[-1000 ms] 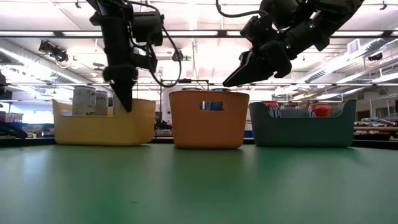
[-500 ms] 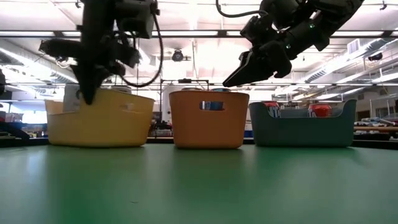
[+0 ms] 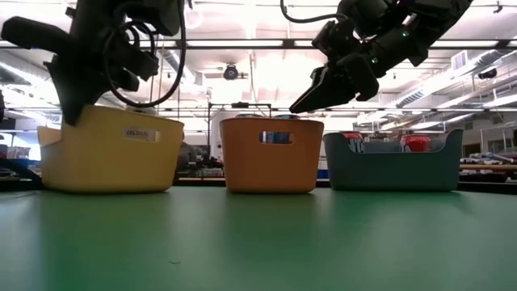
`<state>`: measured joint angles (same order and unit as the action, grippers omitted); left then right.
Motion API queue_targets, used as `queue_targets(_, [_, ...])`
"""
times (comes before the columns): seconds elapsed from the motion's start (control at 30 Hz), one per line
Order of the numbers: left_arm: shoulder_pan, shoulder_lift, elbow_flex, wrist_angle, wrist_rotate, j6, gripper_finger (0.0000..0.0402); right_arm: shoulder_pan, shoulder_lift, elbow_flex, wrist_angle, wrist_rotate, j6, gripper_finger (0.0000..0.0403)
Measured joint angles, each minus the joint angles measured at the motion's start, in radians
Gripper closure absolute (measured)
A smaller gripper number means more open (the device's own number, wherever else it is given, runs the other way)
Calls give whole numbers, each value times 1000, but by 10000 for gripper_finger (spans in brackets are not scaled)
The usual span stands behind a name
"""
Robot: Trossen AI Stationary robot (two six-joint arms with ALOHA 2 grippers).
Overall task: Sort soda cans
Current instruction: Adjust the yellow bin
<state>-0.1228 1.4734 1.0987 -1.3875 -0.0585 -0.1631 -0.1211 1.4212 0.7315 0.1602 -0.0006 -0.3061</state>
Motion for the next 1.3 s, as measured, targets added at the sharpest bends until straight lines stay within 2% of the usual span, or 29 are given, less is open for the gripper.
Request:
queue_targets(0.23, [-24, -1, 13, -1, 38, -111, 294, 0, 0, 0, 1, 0, 0, 268])
queue_targets(0.4, [-24, -1, 101, -8, 73, -160, 242, 0, 0, 0, 2, 0, 1, 268])
queue_targets(0.5, [-26, -1, 184, 12, -33, -173, 217, 0, 0, 0, 2, 0, 6, 268])
queue_targets(0.6, [-7, -2, 240, 46, -168, -270, 199, 0, 0, 0, 1, 0, 18, 268])
queue_targets(0.7, [35, -2, 252, 108, -193, -395, 189, 1, 0, 0, -4, 0, 20, 268])
queue_targets(0.97, [138, -2, 237, 160, -262, -416, 188, 2, 0, 0, -4, 0, 20, 268])
queue_targets(1.1, [183, -2, 189, 208, -257, -370, 188, 2, 0, 0, -4, 0, 19, 268])
queue_targets(1.3, [244, -1, 99, 364, -170, -342, 188, 2, 0, 0, -5, 0, 23, 268])
